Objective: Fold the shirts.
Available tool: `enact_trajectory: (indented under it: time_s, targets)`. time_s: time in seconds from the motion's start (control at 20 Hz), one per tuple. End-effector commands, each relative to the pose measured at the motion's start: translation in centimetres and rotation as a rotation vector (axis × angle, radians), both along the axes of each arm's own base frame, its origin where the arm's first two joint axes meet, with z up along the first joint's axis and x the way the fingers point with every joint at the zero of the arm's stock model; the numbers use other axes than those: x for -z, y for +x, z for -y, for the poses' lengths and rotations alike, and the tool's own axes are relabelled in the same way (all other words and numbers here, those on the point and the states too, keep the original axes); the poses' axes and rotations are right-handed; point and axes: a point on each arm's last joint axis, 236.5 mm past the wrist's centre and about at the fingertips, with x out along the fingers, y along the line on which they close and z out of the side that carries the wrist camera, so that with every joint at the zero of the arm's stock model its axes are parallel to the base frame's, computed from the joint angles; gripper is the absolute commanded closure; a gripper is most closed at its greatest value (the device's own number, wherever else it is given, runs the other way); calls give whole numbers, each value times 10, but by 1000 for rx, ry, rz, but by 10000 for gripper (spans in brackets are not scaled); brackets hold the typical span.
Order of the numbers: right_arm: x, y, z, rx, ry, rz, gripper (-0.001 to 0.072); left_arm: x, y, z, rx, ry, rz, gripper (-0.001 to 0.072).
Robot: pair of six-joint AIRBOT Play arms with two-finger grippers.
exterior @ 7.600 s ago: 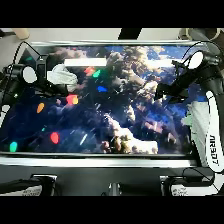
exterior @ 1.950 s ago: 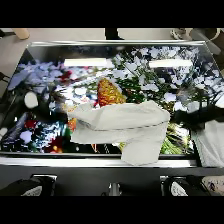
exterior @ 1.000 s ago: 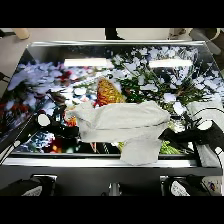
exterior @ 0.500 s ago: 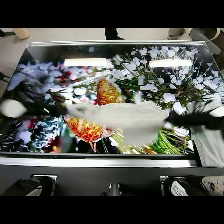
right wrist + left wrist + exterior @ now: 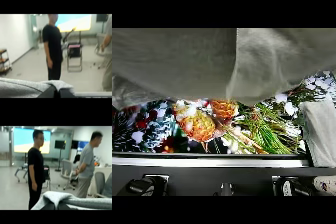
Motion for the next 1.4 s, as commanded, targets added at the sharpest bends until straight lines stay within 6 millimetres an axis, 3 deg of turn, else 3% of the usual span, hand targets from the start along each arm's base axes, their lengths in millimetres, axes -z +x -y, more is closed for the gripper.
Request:
enact_trajectory:
  time_s: [0.0, 0.1, 0.2, 0.3, 0.4, 0.5, 0.6, 0.7, 0.8, 0.9, 1.0, 1.1, 1.15, 1.25, 1.3, 1.35]
  targets:
    - [-22, -31, 10, 86, -3, 88, 681, -22, -19, -21, -83, 21, 75, 684]
    - [-15, -6, 22, 99, 8, 39, 681, 18, 18, -37, -186, 93, -92, 684]
    - [1, 36, 34, 85, 41, -48, 681, 77, 62, -44, -246, 167, -315, 683]
    - [33, 91, 51, 74, 64, -185, 681, 147, 111, -34, -242, 238, -533, 683]
    - [93, 152, 67, 43, 74, -405, 681, 229, 159, -23, -230, 312, -734, 683]
    - [175, 206, 81, 1, 123, -669, 681, 311, 198, -15, -217, 379, -897, 683]
    - [251, 254, 97, -16, 203, -859, 681, 379, 234, -14, -220, 400, -1002, 683]
    - [315, 294, 105, -31, 341, -980, 681, 433, 264, -18, -249, 340, -1106, 682]
    - [366, 322, 93, -92, 516, -1069, 680, 484, 278, -17, -250, 264, -1222, 682]
    - [408, 336, 75, -151, 672, -1160, 679, 533, 274, -2, -190, 199, -1368, 682]
    - [445, 336, 54, -179, 668, -1270, 679, 571, 265, 17, -130, 145, -1494, 681]
    - [465, 335, 36, -179, 606, -1331, 675, 589, 258, 34, -78, 93, -1565, 676]
    - [465, 337, 33, -172, 581, -1327, 582, 590, 256, 36, -70, 82, -1576, 612]
    - [450, 330, 40, -174, 564, -1313, 218, 578, 252, 22, -54, 129, -1591, 155]
    - [441, 320, 49, -181, 528, -1314, 184, 569, 245, 6, -42, 157, -1618, 90]
    - [438, 302, 65, -157, 498, -1353, 185, 563, 233, -12, -40, 168, -1662, 92]
